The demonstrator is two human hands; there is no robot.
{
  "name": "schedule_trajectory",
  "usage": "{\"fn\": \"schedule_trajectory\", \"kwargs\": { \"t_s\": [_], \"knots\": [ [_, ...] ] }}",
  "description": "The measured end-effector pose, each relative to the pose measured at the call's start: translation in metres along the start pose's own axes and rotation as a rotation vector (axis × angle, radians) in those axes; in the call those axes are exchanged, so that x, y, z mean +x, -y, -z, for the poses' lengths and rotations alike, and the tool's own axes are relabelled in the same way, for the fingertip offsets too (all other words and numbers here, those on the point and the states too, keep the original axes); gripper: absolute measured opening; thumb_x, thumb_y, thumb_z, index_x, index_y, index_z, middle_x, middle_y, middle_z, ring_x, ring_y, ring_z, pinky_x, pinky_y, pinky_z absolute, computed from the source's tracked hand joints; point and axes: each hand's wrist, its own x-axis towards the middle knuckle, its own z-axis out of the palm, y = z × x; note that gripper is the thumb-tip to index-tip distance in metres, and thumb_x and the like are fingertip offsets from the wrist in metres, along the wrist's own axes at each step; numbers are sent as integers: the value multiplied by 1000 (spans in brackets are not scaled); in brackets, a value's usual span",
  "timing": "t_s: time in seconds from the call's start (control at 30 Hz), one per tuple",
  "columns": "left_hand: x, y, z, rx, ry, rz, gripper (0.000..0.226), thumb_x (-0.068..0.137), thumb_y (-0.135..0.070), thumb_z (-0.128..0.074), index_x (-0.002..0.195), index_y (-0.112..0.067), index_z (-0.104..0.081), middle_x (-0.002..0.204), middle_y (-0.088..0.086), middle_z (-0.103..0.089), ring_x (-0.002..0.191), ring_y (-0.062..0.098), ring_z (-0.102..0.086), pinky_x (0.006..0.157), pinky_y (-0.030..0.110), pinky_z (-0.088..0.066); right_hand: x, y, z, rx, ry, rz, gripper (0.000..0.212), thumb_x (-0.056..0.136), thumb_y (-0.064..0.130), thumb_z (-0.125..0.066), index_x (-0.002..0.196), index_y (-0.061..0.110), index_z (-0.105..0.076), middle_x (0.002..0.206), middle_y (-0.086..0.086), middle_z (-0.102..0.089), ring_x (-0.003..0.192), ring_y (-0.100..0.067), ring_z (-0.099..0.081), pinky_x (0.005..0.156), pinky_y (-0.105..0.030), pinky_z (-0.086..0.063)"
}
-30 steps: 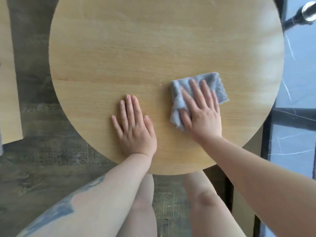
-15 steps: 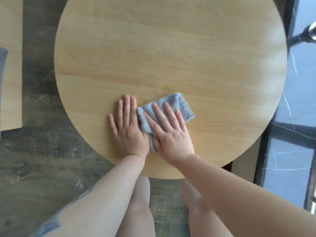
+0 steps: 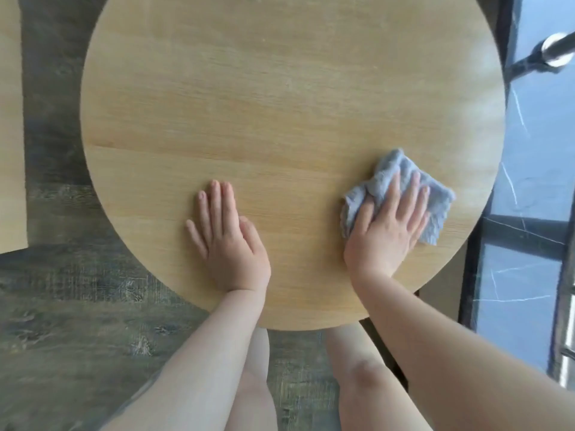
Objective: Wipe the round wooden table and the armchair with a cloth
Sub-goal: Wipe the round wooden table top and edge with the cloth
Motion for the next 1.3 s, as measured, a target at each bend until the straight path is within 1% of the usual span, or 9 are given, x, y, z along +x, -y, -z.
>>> {"fn": "schedule_trajectory", "kwargs": {
  "t_s": [0.03, 0.17, 0.3, 0.47, 0.63, 0.8, 0.97, 1.1, 1.3],
  "knots": [
    [-2, -9, -2, -16, -12, 28, 55, 92, -18, -35, 147, -22, -37, 156, -1, -29, 147, 16, -16, 118, 41, 2, -22, 0, 3, -10, 2, -57, 59, 97, 39, -32, 152, 29, -14, 161, -3, -11, 148, -25, -4, 120, -44, -2],
    [-17, -45, -15, -76, 42, -142, 54, 90, -16, -40, 144, -20, -44, 155, 4, -32, 145, 21, -18, 117, 37, 4, -17, -51, 18, -211, 318, 1056, 52, 98, 44, -35, 146, 24, -33, 156, -3, -24, 146, -25, -17, 119, -45, -15],
    [-30, -71, -26, -85, 150, -287, 52, 94, -20, -38, 145, -21, -41, 156, 2, -29, 146, 21, -17, 118, 38, 2, 14, -66, 26, -20, -40, -131, 57, 97, 41, -27, 151, 20, -25, 160, -5, -15, 148, -25, -7, 119, -49, -8],
    [-33, -82, -33, 46, 159, -225, 59, 88, -25, -34, 147, -21, -38, 156, -1, -31, 145, 19, -23, 116, 43, -13, -2, -78, 27, -131, 231, 885, 57, 95, 34, -44, 149, 23, -28, 157, -5, -25, 146, -28, -16, 118, -46, -17],
    [-36, -90, -41, 59, 76, -168, 54, 92, -25, -40, 146, -21, -39, 155, -1, -32, 145, 18, -23, 117, 42, -12, 43, -75, 32, -19, -56, -186, 61, 94, 35, -29, 152, 19, -20, 159, -9, -15, 147, -30, -7, 118, -50, -9],
    [-16, -107, -50, -59, 37, -284, 52, 86, -14, -41, 137, -16, -52, 149, 4, -43, 140, 21, -33, 115, 39, -18, 70, -78, 34, -160, 277, 974, 58, 97, 41, -38, 150, 23, -24, 157, -6, -24, 146, -28, -15, 118, -48, -14],
    [-4, -121, -56, 56, 64, -205, 52, 93, -20, -41, 145, -23, -41, 154, -4, -33, 144, 16, -24, 116, 37, -11, 95, -75, 44, -14, -31, -153, 58, 98, 40, -28, 153, 22, -18, 160, -7, -11, 147, -27, -5, 119, -48, -5],
    [-4, -119, -54, 116, 93, -242, 59, 89, -22, -36, 148, -23, -36, 156, -4, -30, 145, 17, -22, 117, 41, -14, 94, -77, 44, -196, 316, 1119, 58, 98, 45, -33, 151, 25, -19, 158, -5, -22, 147, -27, -13, 119, -43, -8],
    [-6, -122, -56, 103, 74, -218, 53, 95, -23, -32, 147, -24, -37, 156, -4, -30, 146, 15, -21, 118, 37, -9, 119, -74, 48, -58, 39, -38, 57, 101, 40, -26, 154, 23, -12, 161, -5, -4, 148, -27, 1, 120, -48, -2]
  ]
}}
